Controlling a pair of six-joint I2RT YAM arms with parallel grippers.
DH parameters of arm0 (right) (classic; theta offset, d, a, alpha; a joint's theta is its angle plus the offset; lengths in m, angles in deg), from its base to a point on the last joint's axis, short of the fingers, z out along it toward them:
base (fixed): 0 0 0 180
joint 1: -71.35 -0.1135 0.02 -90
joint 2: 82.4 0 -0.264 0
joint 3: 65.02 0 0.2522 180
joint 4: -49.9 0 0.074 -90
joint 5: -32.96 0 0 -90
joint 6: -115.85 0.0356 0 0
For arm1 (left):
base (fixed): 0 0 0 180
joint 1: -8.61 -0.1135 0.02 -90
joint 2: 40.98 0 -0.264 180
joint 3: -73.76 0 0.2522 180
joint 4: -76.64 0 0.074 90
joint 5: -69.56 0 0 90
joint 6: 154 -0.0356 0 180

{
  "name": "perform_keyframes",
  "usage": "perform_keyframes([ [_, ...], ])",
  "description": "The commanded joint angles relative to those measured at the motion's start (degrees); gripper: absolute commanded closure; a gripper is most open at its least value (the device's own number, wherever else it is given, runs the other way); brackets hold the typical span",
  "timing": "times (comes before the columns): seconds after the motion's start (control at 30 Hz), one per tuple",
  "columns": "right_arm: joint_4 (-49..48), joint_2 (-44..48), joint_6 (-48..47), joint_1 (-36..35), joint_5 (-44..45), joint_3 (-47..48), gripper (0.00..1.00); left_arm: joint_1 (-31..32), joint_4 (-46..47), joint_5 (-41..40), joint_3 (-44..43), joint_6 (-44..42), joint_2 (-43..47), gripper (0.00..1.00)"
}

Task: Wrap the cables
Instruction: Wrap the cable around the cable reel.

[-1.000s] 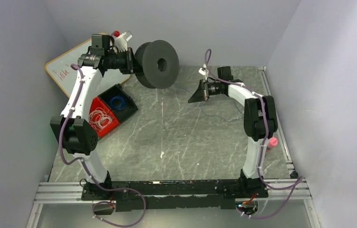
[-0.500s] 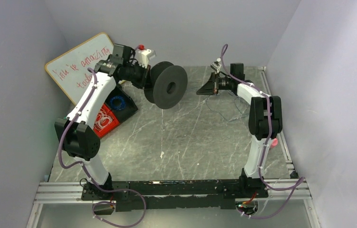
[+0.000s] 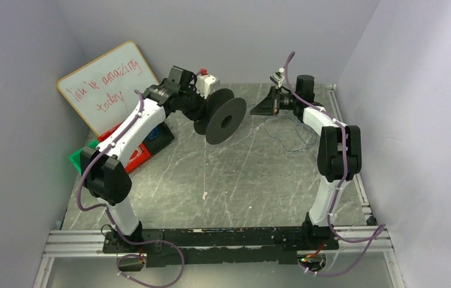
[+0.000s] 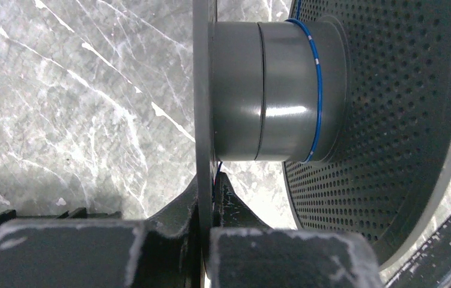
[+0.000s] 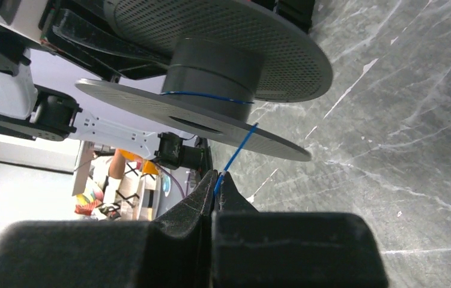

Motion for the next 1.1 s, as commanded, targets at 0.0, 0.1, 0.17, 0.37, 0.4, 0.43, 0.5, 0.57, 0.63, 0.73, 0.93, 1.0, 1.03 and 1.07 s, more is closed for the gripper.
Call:
perform_keyframes([
  [0.0,-10.9,4.3,6.9,1.1,-2.6,-1.3,1.00,1.3,4.0,-7.9,1.1,0.3,-1.1,0.98],
  [0.1,-12.0,5.0,7.5,1.1,-2.7,-1.7,1.00,1.5,5.5,-9.6,1.8,1.7,-2.2,0.98],
  [0.17,-12.2,5.4,7.2,1.1,-2.9,-1.8,1.00,1.5,6.8,-10.1,2.5,0.9,-2.9,0.98],
  [0.37,-10.7,6.1,4.5,1.0,-3.5,-1.1,1.00,1.5,11.8,-9.0,5.2,-1.3,-5.4,0.98],
  [0.4,-9.8,6.2,3.1,0.9,-3.6,-0.8,1.00,1.5,12.5,-8.6,5.4,-0.8,-5.9,0.98],
  [0.43,-8.5,6.4,1.7,0.8,-3.6,-0.3,1.00,1.5,12.8,-8.4,5.2,-0.1,-6.6,0.98],
  [0.5,-3.3,6.8,-2.0,0.6,-3.8,1.0,1.00,1.5,13.2,-9.2,4.8,1.9,-8.0,0.98],
  [0.57,1.3,7.2,-5.8,0.4,-3.2,2.3,1.00,1.5,13.5,-10.9,4.3,4.2,-9.1,0.98],
  [0.63,4.6,7.6,-9.2,0.1,-2.4,3.1,1.00,1.5,13.3,-12.6,4.1,5.2,-10.0,0.98],
  [0.73,10.5,7.9,-13.6,0.0,-1.0,3.9,0.96,1.5,14.0,-15.0,5.1,6.2,-10.0,0.98],
  [0.93,21.3,5.7,-21.9,0.0,4.3,7.2,0.94,1.4,14.7,-13.3,6.8,5.6,-8.0,0.98],
  [1.0,23.7,4.8,-23.6,0.1,5.2,8.3,0.95,1.3,15.0,-12.4,7.3,5.5,-7.5,0.98],
  [1.03,24.4,4.7,-24.1,0.0,5.0,8.7,0.96,1.3,15.0,-12.3,7.5,5.5,-7.3,0.98],
  [1.07,24.4,4.8,-23.9,0.1,4.7,8.8,0.97,1.3,15.0,-12.4,7.5,5.5,-7.2,0.98],
])
